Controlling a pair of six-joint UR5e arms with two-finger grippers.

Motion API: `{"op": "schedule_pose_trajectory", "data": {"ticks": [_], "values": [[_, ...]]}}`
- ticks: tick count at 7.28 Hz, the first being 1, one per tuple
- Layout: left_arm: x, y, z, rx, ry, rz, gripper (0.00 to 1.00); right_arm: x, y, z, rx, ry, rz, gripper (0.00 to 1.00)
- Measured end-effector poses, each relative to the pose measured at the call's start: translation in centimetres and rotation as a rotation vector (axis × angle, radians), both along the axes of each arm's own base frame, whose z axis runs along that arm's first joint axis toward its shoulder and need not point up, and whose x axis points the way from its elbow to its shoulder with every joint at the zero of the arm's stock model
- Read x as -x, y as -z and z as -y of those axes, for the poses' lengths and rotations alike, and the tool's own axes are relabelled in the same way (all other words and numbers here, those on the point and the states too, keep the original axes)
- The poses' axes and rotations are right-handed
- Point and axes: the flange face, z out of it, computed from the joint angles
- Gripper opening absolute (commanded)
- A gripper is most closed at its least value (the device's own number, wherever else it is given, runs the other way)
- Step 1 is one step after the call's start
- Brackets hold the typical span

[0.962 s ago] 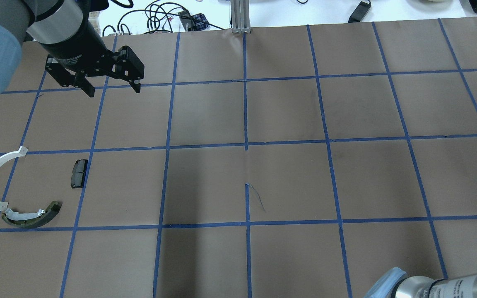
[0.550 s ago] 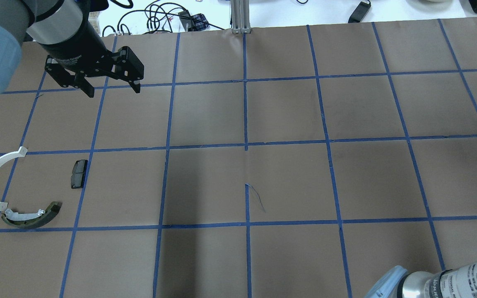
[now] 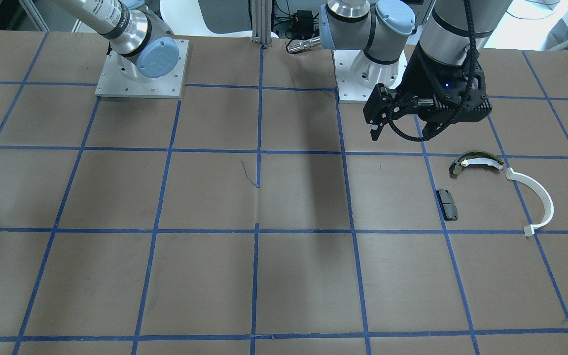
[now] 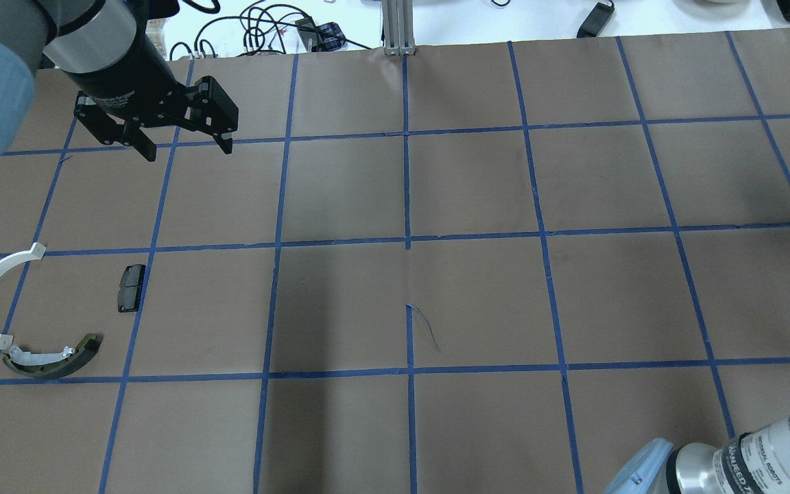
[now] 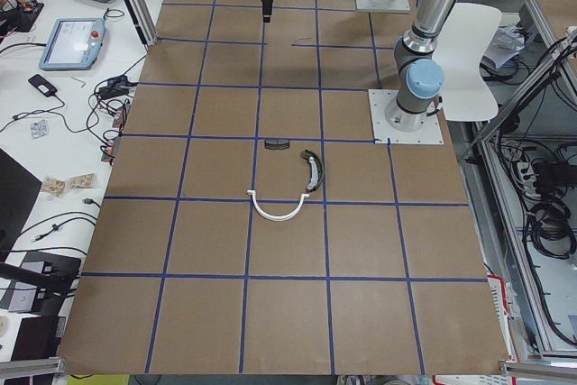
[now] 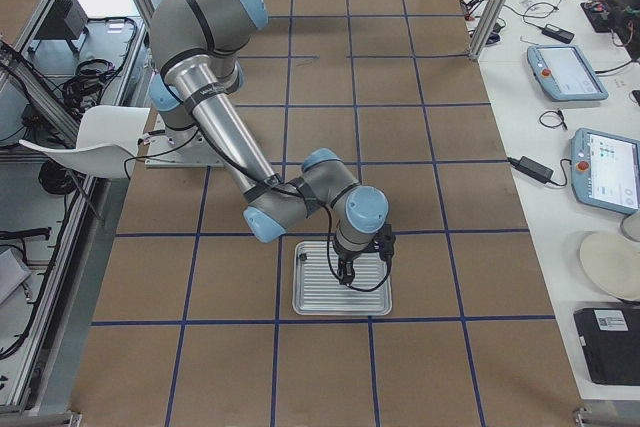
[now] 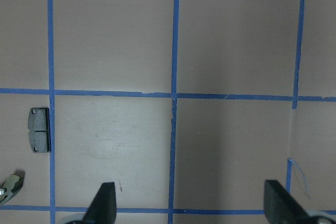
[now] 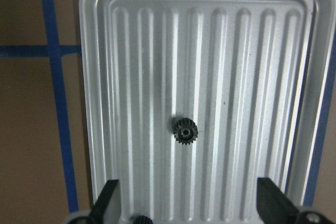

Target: Place bearing gear from tray to pile

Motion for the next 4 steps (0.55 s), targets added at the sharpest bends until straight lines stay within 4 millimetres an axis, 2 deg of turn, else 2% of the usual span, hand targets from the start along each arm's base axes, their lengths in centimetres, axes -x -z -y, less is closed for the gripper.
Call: {"op": "schedule_pose_trajectory", "data": {"ticks": [4], "values": [[0.0, 0.0, 0.0, 0.000, 0.000, 0.000, 1.00, 0.7, 3.9, 0.4, -0.003, 0.021, -0.009, 0.75]]}}
